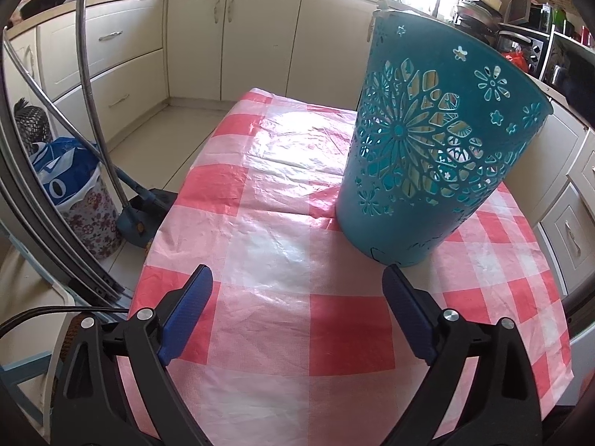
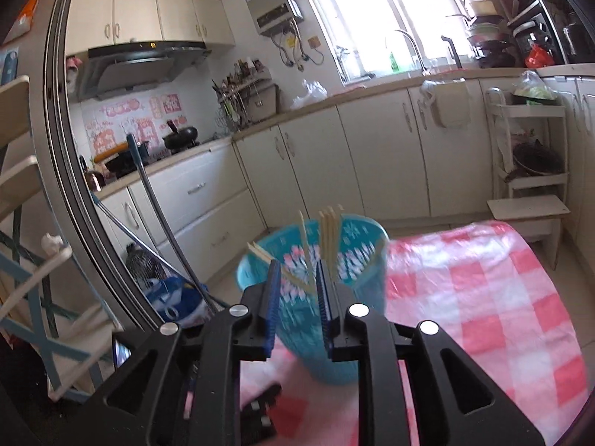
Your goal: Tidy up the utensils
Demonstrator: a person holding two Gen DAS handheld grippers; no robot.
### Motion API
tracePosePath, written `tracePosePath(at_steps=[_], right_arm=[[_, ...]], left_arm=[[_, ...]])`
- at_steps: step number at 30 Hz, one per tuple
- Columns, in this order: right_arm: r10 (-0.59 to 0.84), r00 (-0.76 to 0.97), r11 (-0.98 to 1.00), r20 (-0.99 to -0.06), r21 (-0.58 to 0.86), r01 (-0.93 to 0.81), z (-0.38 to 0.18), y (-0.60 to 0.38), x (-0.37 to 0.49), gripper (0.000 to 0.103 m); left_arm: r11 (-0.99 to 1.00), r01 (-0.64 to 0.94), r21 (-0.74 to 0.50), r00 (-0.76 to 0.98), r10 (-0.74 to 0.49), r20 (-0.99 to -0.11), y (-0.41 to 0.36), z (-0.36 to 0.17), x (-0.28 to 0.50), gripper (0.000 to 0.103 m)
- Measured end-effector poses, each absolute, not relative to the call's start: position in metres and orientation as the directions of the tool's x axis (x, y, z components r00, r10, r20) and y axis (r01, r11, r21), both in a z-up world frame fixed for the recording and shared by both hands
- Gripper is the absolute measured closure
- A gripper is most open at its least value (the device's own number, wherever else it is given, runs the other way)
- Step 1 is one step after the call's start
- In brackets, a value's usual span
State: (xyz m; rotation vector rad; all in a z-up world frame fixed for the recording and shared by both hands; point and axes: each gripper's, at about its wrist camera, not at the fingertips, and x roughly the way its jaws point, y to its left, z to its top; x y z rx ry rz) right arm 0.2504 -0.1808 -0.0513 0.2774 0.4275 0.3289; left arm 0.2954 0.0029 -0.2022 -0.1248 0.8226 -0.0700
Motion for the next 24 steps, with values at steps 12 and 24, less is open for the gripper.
tracePosePath(at_steps=[12, 24], right_arm=[[0.275, 0.790, 0.948, -0.547, 0.293, -0.127, -0.071, -0.191, 0.206, 0.042], [0.235, 0.790, 0.955, -0.567, 0.287, -0.078, -0.039, -0.192, 0.142, 0.014]], left_arm=[[0.996, 0.002, -0.087, 0.708, -0.062, -0.704, 0.001, -0.170, 0.259, 0.009], [0.998, -0.040, -0.057, 0.688, -0.014, -0.725, 0.005, -0.112, 0.182, 0.008]])
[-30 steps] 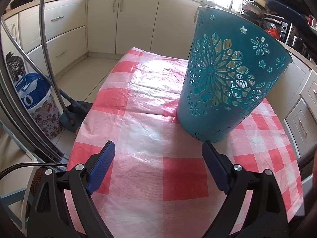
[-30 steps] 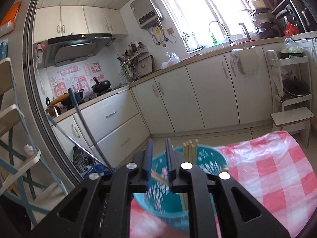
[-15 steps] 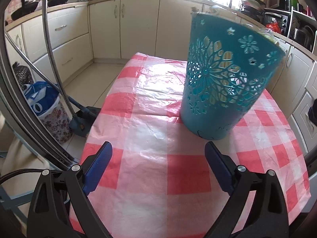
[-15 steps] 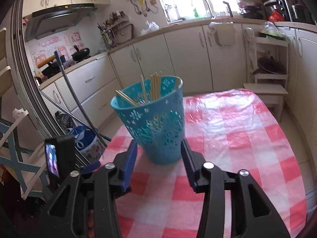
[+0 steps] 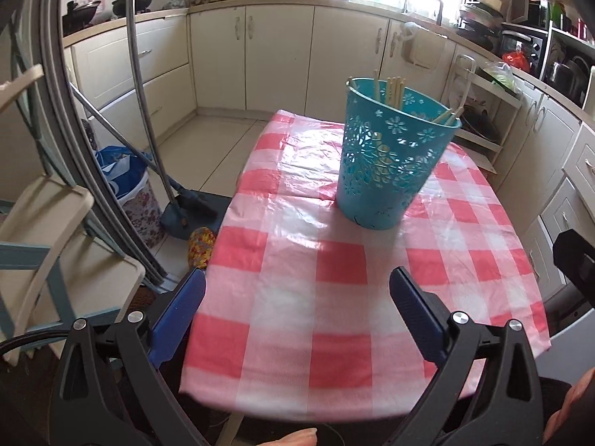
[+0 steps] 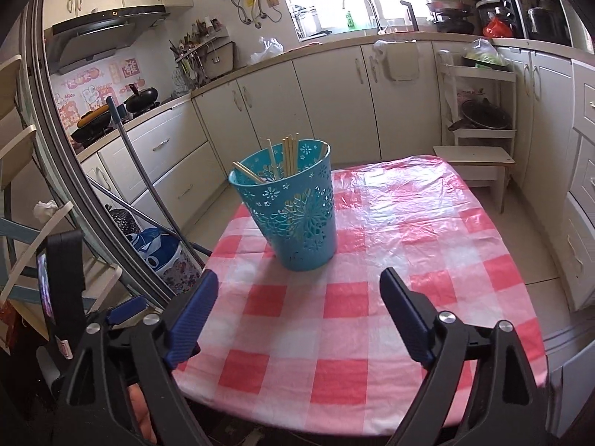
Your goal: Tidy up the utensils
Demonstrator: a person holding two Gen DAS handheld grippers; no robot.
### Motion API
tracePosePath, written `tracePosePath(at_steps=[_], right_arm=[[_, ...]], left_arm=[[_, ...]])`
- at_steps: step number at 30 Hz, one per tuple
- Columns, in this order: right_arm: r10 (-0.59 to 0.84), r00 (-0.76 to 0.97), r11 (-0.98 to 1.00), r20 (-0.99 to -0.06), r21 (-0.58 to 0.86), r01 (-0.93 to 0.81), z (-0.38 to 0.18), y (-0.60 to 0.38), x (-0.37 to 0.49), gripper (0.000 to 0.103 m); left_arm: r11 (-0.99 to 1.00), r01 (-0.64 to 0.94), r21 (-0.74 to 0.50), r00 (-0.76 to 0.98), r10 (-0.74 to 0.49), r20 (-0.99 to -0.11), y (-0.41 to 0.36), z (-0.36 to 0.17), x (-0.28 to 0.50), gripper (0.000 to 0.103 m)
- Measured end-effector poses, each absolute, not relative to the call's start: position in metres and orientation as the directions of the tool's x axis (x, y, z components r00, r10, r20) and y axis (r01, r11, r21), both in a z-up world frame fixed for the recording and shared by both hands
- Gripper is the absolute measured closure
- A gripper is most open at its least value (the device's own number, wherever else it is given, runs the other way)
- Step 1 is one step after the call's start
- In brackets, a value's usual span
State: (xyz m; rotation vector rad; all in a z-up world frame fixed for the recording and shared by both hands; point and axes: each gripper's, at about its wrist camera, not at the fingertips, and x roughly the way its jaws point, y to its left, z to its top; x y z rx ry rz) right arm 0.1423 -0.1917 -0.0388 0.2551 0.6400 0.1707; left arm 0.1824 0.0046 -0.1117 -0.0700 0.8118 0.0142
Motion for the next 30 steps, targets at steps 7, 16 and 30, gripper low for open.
tracePosePath(at_steps=[7, 16, 30], right_arm=[[0.194, 0.799, 0.964, -0.570, 0.261, -0.047, -0.014, -0.193, 0.100, 0.007], [0.166, 0.760, 0.966, -0.628, 0.258, 0.003, 0.023, -0.191, 0.048, 0.007], [0.206, 0.774, 0.960, -0.599, 0.277, -0.041, 0.063, -0.169, -0.046, 0.007]], left_arm=[[0.994, -0.012, -0.112, 0.695, -0.072, -0.716, 0.010, -0.078, 0.134, 0.008], [0.997, 0.070, -0.027, 0.721, -0.070, -0.689, 0.006, -0.024, 0.070, 0.008], [1.000, -0.011, -0.008, 0.748, 0.003, -0.663, 0.034, 0.022, -0.011, 0.008]])
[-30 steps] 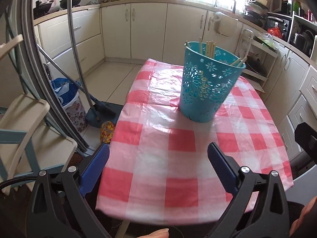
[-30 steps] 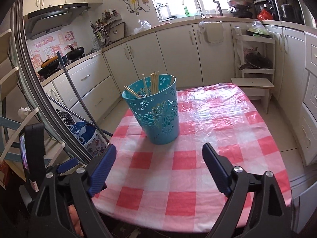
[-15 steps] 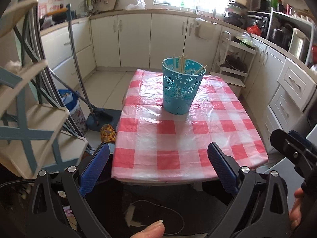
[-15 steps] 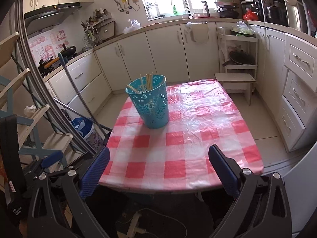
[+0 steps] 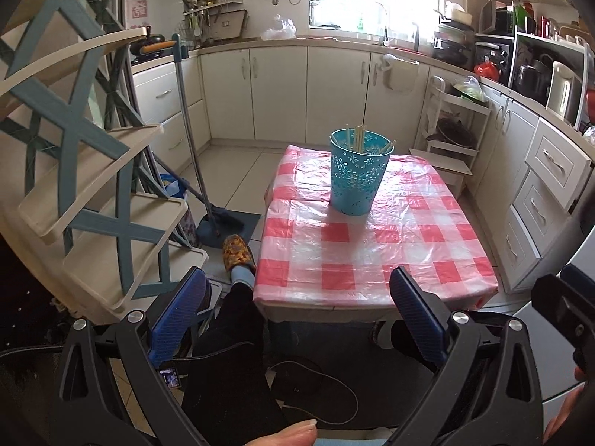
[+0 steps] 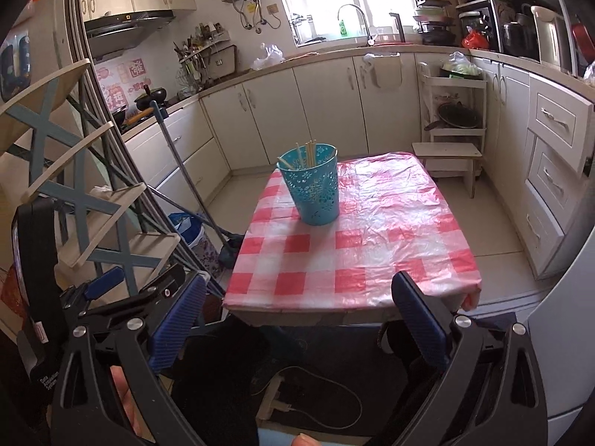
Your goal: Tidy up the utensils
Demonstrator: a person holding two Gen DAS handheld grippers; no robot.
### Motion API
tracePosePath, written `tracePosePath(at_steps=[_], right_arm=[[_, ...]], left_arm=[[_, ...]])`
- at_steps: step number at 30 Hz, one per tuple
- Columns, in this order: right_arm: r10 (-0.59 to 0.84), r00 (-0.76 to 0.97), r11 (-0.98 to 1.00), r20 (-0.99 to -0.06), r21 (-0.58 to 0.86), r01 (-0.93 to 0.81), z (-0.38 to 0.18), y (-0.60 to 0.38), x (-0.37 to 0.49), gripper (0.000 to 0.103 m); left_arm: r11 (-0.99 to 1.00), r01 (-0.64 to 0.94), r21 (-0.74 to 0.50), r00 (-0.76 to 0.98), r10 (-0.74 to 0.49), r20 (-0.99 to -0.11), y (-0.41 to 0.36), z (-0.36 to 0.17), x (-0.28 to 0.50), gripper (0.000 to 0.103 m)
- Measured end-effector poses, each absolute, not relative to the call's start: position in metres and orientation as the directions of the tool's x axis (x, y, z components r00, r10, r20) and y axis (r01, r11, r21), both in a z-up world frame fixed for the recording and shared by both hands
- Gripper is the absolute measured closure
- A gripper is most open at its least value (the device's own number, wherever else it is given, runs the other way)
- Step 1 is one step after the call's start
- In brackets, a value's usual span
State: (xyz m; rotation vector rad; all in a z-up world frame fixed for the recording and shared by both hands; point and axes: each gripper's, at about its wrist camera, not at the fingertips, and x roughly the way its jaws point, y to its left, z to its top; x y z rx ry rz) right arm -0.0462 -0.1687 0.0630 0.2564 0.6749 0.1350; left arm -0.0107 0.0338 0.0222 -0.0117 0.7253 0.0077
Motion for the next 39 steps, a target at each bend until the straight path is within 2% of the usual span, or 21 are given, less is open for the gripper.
tracePosePath(at_steps=[5, 10, 14, 22, 39], right_arm=[[0.222, 0.780, 0.950, -0.585, 0.308, -0.040, 0.071, -0.165, -0.073, 0.007], [0.265, 0.799, 0.935, -0.540, 0.348, -0.075, 0.077, -0.161, -0.099, 0.007], [0.297, 0.806, 0.919, -0.512, 0.381, -0.097, 0.079, -0.160, -0.117, 0.007], [0.222, 0.863, 0.951, -0.454, 0.295, -0.089, 0.095, -0.151, -0.155, 0.007], [0.212, 0.865, 0.955, -0.455, 0.284, -0.085, 0.099, -0.151, -0.167, 0.007]], left_arm=[[0.999, 0.020, -0.034, 0.731, -0.038, -0.681, 0.040, 0.033, -0.030, 0.008], [0.998, 0.052, -0.034, 0.746, -0.061, -0.664, 0.040, 0.046, -0.058, 0.008], [1.000, 0.029, 0.003, 0.764, -0.020, -0.644, 0.035, 0.050, -0.075, 0.008], [1.000, -0.003, -0.016, 0.787, -0.007, -0.617, 0.036, 0.059, -0.105, 0.008], [1.000, -0.012, 0.000, 0.807, 0.010, -0.590, 0.031, 0.069, -0.127, 0.008]])
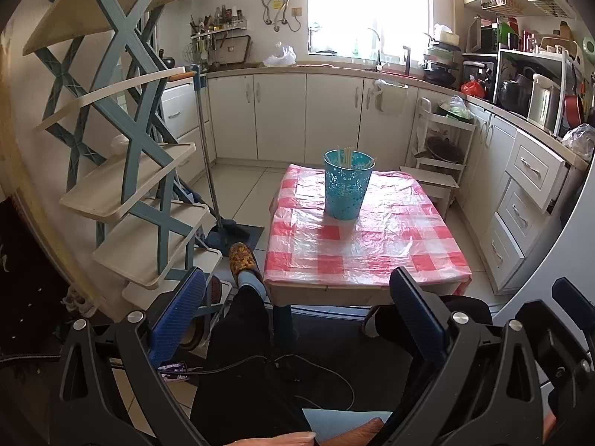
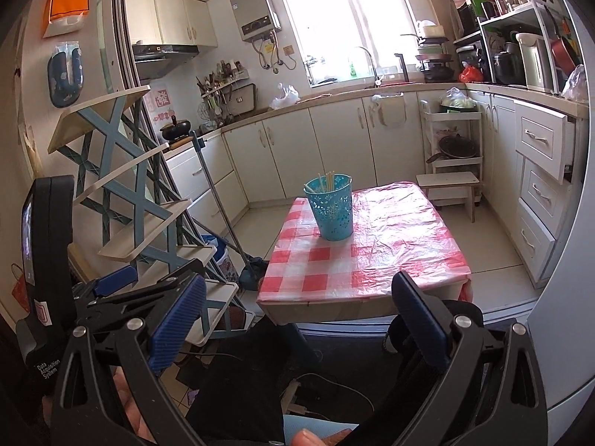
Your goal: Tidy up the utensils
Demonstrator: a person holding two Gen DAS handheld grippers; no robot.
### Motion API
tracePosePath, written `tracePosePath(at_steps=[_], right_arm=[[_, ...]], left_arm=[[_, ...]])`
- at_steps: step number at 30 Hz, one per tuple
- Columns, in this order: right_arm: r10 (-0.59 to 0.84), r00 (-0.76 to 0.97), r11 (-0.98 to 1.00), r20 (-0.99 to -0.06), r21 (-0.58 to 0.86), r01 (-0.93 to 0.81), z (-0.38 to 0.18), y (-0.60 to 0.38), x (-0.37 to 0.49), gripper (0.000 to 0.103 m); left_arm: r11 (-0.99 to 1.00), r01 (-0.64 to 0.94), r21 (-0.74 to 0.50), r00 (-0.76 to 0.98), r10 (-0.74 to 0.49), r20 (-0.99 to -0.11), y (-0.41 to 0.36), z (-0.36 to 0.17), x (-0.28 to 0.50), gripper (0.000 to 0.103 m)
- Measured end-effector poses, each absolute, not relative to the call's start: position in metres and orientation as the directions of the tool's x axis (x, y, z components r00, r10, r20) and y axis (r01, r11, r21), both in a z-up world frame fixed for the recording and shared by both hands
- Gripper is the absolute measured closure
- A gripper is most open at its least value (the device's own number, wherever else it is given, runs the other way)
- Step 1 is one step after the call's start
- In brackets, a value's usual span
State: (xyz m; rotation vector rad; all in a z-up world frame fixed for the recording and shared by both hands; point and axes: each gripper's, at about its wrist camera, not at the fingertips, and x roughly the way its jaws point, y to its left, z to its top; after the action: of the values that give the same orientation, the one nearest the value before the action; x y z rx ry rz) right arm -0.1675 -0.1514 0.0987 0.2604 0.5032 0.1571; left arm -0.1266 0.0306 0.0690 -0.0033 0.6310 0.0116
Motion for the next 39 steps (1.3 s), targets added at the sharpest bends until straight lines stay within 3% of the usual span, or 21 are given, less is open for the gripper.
tracePosePath(at_steps=[39], right_arm=[[0.213, 0.862, 0.956, -0.461, 0.282, -0.085, 0.0978, -0.1510, -0.1756, 0.007]], left_arm=[[1.000, -0.020, -0.002, 0.810, 0.015, -0.586, 0.0317, 0.0694, -0.1297, 0.008]])
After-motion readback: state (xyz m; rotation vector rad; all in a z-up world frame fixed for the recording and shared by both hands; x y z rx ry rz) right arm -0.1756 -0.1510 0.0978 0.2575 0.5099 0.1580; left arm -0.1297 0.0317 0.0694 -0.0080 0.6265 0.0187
